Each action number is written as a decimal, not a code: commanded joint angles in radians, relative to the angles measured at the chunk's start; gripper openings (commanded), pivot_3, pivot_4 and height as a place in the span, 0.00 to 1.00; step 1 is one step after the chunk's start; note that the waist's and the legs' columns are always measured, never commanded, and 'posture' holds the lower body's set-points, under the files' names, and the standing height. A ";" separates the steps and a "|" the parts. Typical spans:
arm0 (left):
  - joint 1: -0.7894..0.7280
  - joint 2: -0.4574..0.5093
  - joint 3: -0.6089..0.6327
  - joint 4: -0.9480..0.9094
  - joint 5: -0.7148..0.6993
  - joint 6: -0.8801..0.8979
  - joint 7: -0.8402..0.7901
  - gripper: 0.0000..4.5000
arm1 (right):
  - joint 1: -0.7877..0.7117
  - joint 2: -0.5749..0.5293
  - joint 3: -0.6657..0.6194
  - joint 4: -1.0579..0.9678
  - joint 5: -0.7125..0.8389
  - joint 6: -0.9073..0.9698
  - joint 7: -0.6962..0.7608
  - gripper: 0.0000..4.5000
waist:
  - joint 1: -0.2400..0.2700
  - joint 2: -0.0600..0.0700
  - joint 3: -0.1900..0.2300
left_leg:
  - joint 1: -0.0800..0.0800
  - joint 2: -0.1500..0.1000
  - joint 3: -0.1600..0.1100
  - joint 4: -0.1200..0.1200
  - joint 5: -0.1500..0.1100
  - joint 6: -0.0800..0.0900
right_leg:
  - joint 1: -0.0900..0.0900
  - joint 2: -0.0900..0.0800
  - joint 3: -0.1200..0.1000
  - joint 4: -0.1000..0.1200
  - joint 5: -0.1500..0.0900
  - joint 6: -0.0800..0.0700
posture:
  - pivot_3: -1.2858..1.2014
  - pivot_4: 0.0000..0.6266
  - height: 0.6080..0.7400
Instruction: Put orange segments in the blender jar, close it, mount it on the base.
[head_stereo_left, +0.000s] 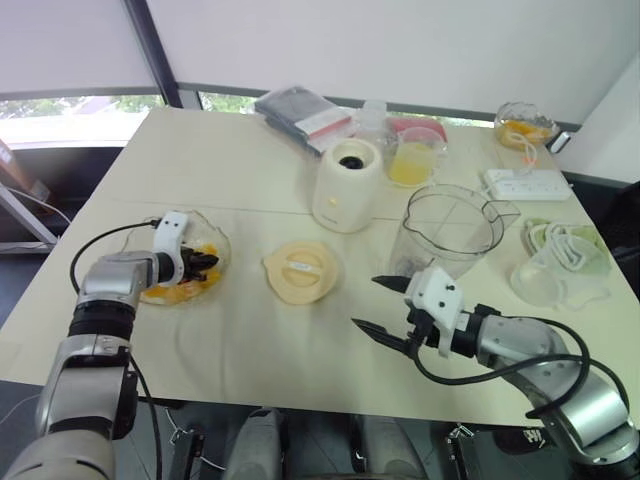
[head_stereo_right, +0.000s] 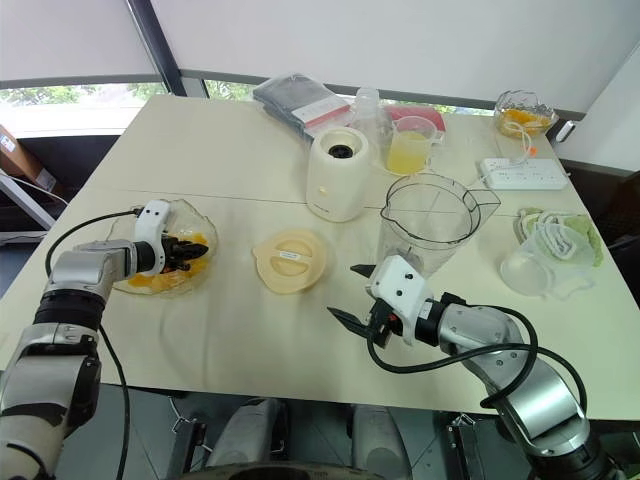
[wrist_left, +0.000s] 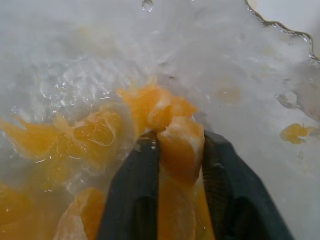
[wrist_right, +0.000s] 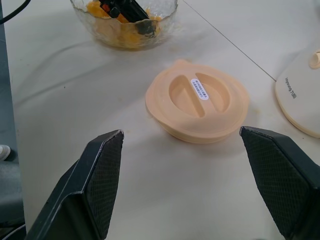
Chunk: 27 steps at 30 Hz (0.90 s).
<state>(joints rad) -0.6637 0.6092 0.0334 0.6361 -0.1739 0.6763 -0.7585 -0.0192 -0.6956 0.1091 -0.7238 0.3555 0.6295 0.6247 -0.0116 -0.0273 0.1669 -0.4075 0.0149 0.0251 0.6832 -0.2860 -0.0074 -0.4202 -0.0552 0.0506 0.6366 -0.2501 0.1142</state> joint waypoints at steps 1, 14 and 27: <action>-0.013 0.018 0.001 -0.013 0.008 0.011 -0.005 0.10 | -0.010 0.000 -0.007 -0.032 -0.004 -0.015 0.002 0.87 | 0.000 0.000 0.000 | 0.000 0.000 0.000 0.000 0.000 0.000 | 0.000 0.000 0.000 0.000 0.000 0.000 | 0.52 0.24 1.00; 0.012 0.028 0.004 -0.043 0.000 0.026 -0.013 0.00 | -0.018 0.001 0.000 -0.026 -0.009 -0.015 0.008 0.87 | 0.000 0.000 0.000 | 0.000 0.000 0.000 0.000 0.000 0.000 | 0.000 0.000 0.000 0.000 0.000 0.000 | 0.52 0.24 1.00; 0.167 0.023 0.157 -0.234 -0.110 -0.161 -0.035 0.00 | -0.026 -0.001 0.004 -0.015 -0.017 -0.021 0.025 0.87 | 0.000 0.000 0.000 | 0.000 0.002 0.000 0.000 0.000 0.000 | 0.000 -0.002 0.000 0.000 0.000 0.000 | 0.52 0.24 1.00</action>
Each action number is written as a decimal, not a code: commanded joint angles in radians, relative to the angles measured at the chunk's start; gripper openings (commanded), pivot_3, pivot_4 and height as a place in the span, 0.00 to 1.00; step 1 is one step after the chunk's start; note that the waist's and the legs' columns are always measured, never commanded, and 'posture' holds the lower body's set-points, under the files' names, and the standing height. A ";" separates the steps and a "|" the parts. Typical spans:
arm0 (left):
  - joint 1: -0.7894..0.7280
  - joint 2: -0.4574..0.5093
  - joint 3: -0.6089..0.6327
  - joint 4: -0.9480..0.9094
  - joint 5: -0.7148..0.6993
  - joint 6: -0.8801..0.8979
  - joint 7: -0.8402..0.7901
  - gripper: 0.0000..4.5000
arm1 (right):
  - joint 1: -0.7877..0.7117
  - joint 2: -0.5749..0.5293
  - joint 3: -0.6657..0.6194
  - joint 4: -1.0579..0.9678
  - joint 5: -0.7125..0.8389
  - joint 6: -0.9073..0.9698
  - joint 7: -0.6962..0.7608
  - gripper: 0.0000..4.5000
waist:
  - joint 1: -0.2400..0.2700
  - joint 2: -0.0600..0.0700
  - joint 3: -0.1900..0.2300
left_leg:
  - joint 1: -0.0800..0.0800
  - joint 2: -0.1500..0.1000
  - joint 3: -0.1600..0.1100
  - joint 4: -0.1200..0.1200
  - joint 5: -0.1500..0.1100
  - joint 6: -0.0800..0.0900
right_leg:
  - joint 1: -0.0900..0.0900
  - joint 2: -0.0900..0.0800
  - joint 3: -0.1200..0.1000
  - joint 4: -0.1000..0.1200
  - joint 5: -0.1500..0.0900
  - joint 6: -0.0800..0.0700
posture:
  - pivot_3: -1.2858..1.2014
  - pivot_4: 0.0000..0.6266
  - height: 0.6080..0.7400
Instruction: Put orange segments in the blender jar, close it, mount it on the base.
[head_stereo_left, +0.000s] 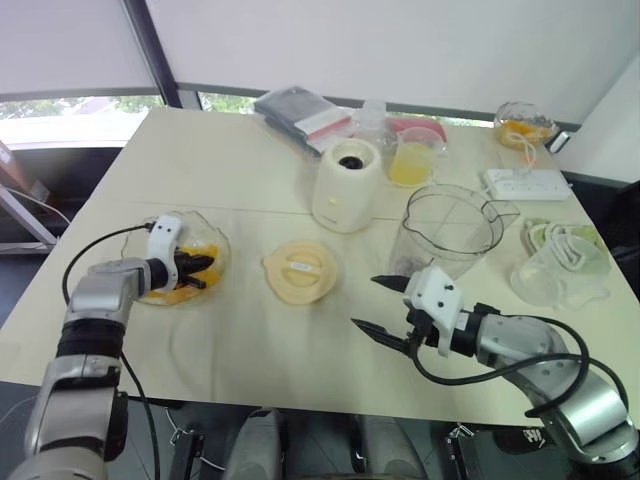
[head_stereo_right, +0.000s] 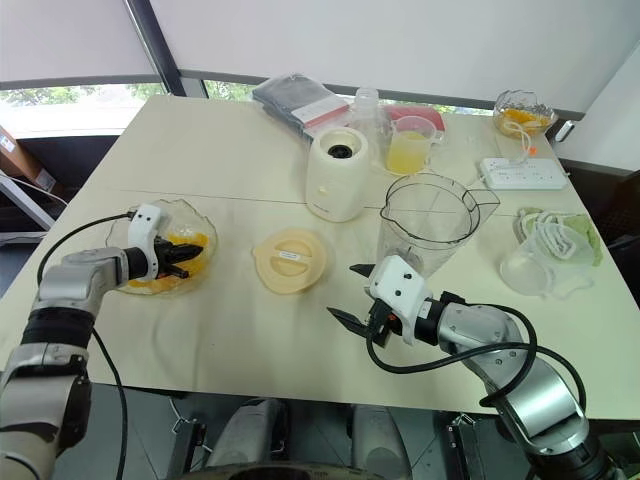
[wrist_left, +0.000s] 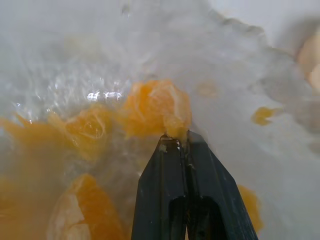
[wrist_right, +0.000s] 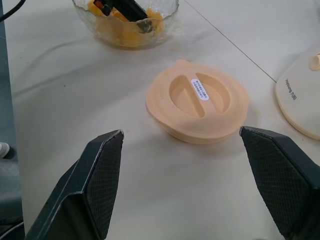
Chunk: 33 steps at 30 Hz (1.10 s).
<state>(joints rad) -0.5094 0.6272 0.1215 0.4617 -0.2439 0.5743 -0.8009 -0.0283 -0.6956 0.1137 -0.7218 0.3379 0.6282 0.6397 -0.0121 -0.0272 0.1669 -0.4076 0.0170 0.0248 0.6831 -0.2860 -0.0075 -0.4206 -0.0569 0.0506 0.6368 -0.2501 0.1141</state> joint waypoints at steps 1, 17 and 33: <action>0.022 0.002 0.085 -0.070 -0.051 -0.066 0.013 0.00 | -0.018 -0.001 -0.002 -0.013 0.000 -0.022 0.014 0.87 | 0.000 0.000 0.000 | 0.000 0.000 0.000 0.000 0.000 0.000 | 0.000 0.000 0.000 0.000 0.000 0.000 | 0.52 0.24 1.00; 0.018 0.026 0.143 -0.358 -0.222 -0.012 -0.038 0.00 | -0.060 -0.020 -0.014 0.044 -0.004 -0.044 0.082 0.87 | 0.001 0.000 0.000 | 0.000 -0.001 0.000 0.000 0.000 0.000 | 0.000 -0.001 0.000 0.000 0.000 0.000 | 0.52 0.24 1.00; -0.743 -0.158 -0.135 0.154 -0.116 -0.208 -0.326 0.00 | 0.019 0.024 -0.088 0.026 0.001 -0.039 -0.003 0.87 | 0.007 0.000 0.000 | -0.001 -0.003 0.000 0.001 0.000 0.000 | 0.002 0.006 -0.001 -0.003 0.000 0.000 | 0.52 0.24 1.00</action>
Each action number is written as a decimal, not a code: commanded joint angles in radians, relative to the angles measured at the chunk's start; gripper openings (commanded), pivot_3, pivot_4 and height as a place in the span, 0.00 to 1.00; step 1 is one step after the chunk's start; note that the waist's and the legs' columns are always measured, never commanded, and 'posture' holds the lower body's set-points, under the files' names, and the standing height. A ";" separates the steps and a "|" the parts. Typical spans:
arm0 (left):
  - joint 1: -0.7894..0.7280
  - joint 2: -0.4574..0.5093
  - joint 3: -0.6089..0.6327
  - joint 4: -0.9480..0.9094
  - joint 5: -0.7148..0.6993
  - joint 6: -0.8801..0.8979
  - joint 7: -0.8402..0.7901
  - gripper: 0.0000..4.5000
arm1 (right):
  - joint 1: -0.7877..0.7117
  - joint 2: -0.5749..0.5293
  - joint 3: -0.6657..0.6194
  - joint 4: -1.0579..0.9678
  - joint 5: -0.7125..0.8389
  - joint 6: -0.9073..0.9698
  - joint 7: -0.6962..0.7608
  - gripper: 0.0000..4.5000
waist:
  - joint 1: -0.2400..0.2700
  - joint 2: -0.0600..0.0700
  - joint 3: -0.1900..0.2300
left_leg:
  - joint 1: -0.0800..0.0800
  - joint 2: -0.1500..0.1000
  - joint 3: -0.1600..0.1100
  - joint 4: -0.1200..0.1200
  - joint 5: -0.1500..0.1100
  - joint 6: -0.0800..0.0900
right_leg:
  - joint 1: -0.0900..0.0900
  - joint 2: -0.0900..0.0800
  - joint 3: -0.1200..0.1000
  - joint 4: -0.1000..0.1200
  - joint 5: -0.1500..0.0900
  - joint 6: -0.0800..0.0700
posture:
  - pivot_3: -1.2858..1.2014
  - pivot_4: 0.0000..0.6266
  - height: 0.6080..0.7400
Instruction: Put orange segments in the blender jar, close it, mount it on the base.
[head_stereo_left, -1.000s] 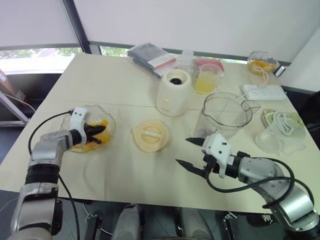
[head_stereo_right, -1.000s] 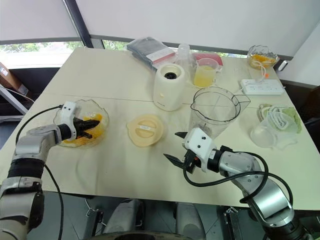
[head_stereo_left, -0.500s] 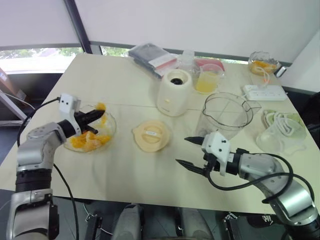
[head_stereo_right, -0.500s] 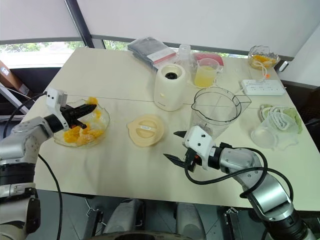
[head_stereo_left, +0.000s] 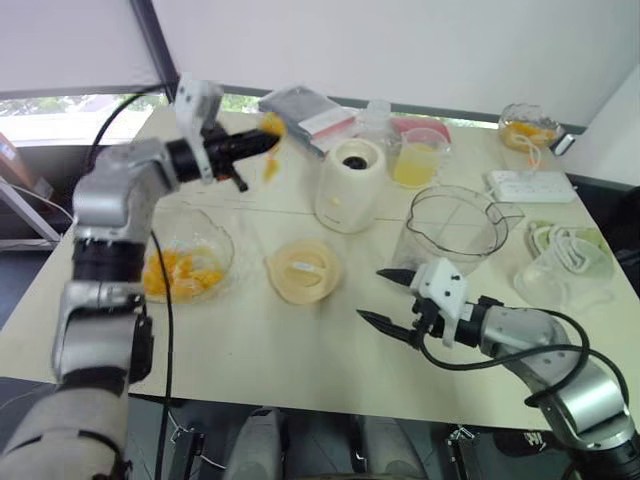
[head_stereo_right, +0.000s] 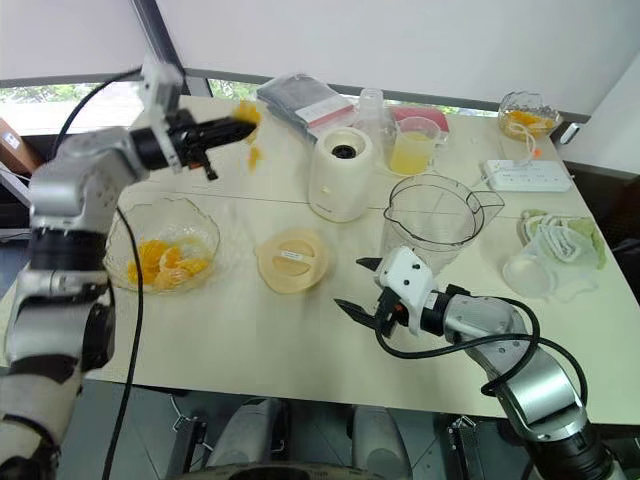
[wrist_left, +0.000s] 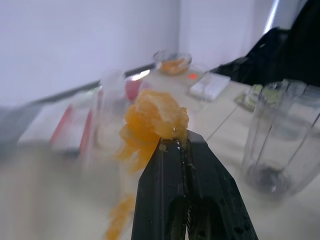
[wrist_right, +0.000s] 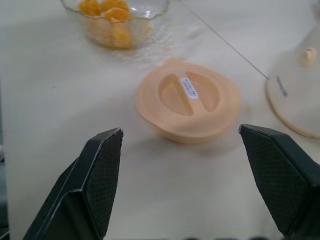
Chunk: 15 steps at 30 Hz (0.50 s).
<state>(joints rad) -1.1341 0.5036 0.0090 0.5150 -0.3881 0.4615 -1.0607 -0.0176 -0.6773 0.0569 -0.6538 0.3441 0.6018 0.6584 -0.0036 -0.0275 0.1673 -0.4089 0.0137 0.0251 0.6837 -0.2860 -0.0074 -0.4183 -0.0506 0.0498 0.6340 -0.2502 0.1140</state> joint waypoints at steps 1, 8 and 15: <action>-0.176 -0.065 -0.027 0.169 0.039 -0.125 -0.084 0.00 | 0.014 0.008 -0.035 -0.044 -0.009 -0.014 -0.031 0.87 | -0.003 0.000 0.000 | 0.000 0.000 0.000 0.000 0.000 0.000 | 0.000 0.000 0.000 0.000 0.000 0.000 | 0.52 0.24 1.00; -0.481 -0.294 0.002 0.552 0.072 -0.316 -0.161 0.00 | 0.064 0.022 -0.054 -0.087 -0.034 -0.006 -0.102 0.87 | -0.008 0.000 0.000 | -0.001 0.001 0.000 0.000 -0.002 0.003 | 0.000 0.001 0.001 -0.003 0.000 0.000 | 0.52 0.24 1.00; -0.565 -0.487 0.014 0.707 0.114 -0.431 -0.169 0.00 | 0.150 0.036 -0.073 -0.182 -0.056 0.029 -0.180 0.87 | -0.004 0.000 0.001 | -0.001 0.001 0.000 -0.001 -0.002 0.004 | -0.001 0.003 0.001 -0.002 0.000 0.000 | 0.52 0.24 1.00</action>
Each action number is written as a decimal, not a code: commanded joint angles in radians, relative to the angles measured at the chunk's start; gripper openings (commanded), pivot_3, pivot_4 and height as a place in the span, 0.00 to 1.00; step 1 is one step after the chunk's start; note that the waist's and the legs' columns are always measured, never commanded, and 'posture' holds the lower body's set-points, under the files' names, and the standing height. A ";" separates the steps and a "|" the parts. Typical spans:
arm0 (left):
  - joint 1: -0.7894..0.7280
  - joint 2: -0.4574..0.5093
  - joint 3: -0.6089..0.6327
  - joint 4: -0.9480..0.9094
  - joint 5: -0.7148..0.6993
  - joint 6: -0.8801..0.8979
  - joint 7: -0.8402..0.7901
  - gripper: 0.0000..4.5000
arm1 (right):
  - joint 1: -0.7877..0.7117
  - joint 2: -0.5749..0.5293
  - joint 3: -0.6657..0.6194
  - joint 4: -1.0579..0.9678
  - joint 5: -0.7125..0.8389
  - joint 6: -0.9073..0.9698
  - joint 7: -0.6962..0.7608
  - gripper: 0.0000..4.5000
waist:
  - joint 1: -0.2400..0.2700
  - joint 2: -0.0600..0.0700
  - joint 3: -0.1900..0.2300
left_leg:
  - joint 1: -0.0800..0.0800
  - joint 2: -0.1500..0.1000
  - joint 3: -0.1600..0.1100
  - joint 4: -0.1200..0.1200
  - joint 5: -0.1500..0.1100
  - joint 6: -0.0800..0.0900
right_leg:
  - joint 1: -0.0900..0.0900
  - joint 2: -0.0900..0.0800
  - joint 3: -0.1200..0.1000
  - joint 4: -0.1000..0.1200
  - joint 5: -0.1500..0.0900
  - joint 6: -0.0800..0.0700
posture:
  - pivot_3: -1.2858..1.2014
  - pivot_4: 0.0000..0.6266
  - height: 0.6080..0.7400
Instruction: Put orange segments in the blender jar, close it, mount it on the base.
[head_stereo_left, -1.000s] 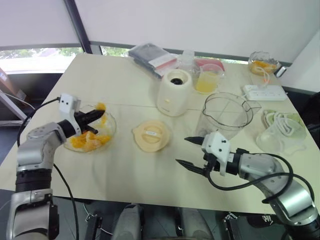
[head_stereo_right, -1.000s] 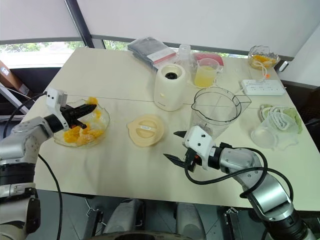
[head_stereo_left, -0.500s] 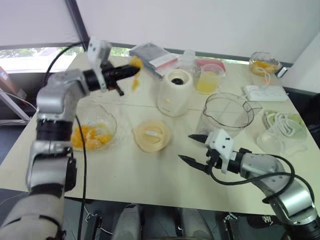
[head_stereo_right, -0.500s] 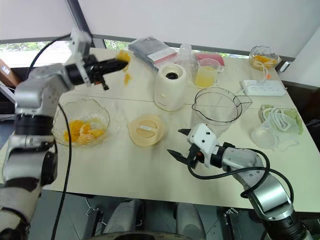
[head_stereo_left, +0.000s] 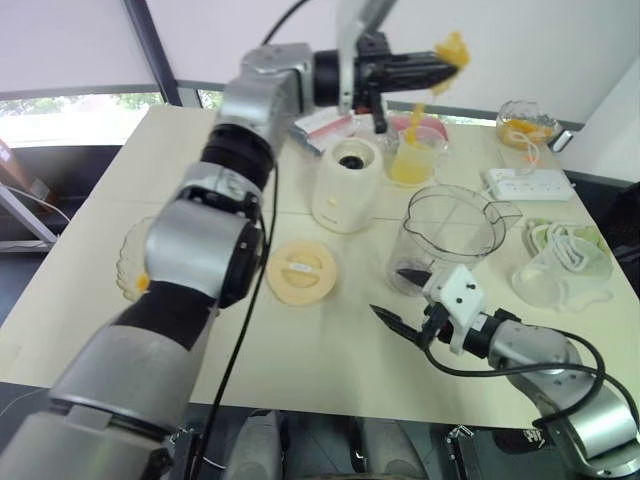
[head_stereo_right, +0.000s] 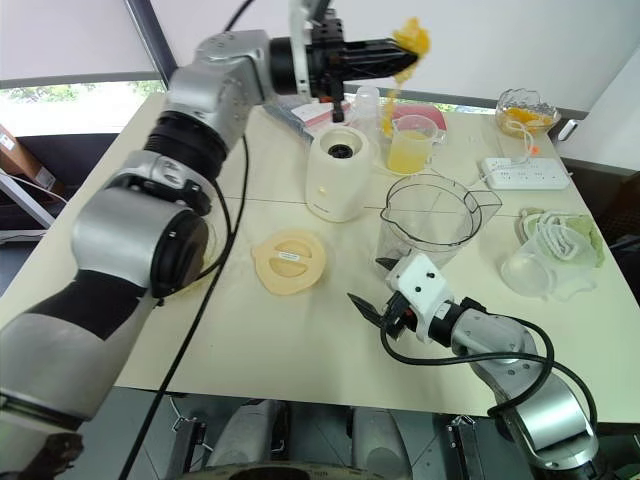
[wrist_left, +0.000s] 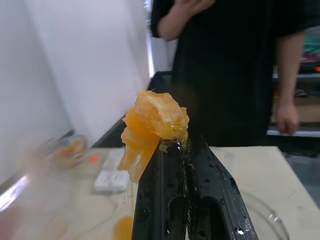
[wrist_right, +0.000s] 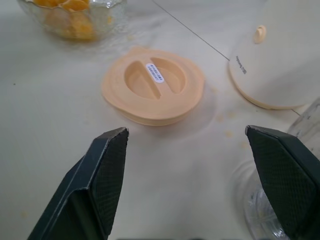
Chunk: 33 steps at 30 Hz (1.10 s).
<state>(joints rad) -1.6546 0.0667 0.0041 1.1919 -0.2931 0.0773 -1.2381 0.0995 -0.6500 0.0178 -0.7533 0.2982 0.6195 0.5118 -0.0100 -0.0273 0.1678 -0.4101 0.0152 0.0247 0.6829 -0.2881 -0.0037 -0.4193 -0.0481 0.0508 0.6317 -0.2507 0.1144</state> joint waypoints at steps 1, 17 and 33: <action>-0.045 -0.067 0.019 0.043 0.029 -0.057 0.010 0.00 | 0.046 0.012 -0.035 -0.097 -0.015 0.017 -0.045 0.87 | 0.003 0.000 0.000 | 0.000 0.000 0.000 0.000 0.000 0.000 | 0.000 0.000 0.000 0.000 0.000 0.000 | 0.52 0.24 1.00; 0.082 -0.175 -0.094 0.087 0.250 -0.103 -0.125 0.00 | 0.253 0.073 -0.142 -0.259 -0.012 0.061 -0.143 0.87 | 0.000 0.001 0.000 | 0.000 0.000 -0.001 0.001 0.000 0.000 | 0.000 0.001 0.001 0.000 -0.002 -0.004 | 0.52 0.24 1.00; 0.160 -0.203 -0.127 0.101 0.353 -0.128 -0.066 0.59 | 0.408 -0.019 -0.406 -0.294 0.333 -0.121 -0.286 0.87 | 0.002 0.003 -0.001 | 0.001 0.000 -0.001 0.001 0.000 0.000 | 0.001 0.001 0.001 0.000 -0.002 -0.004 | 0.52 0.24 1.00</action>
<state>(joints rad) -1.4884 -0.1303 -0.1323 1.3041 0.0568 -0.0355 -1.3165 0.5048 -0.6508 -0.3659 -1.0075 0.5974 0.5286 0.2521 -0.0080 -0.0248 0.1666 -0.4093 0.0154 0.0240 0.6837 -0.2882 -0.0034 -0.4185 -0.0473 0.0524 0.6318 -0.2524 0.1106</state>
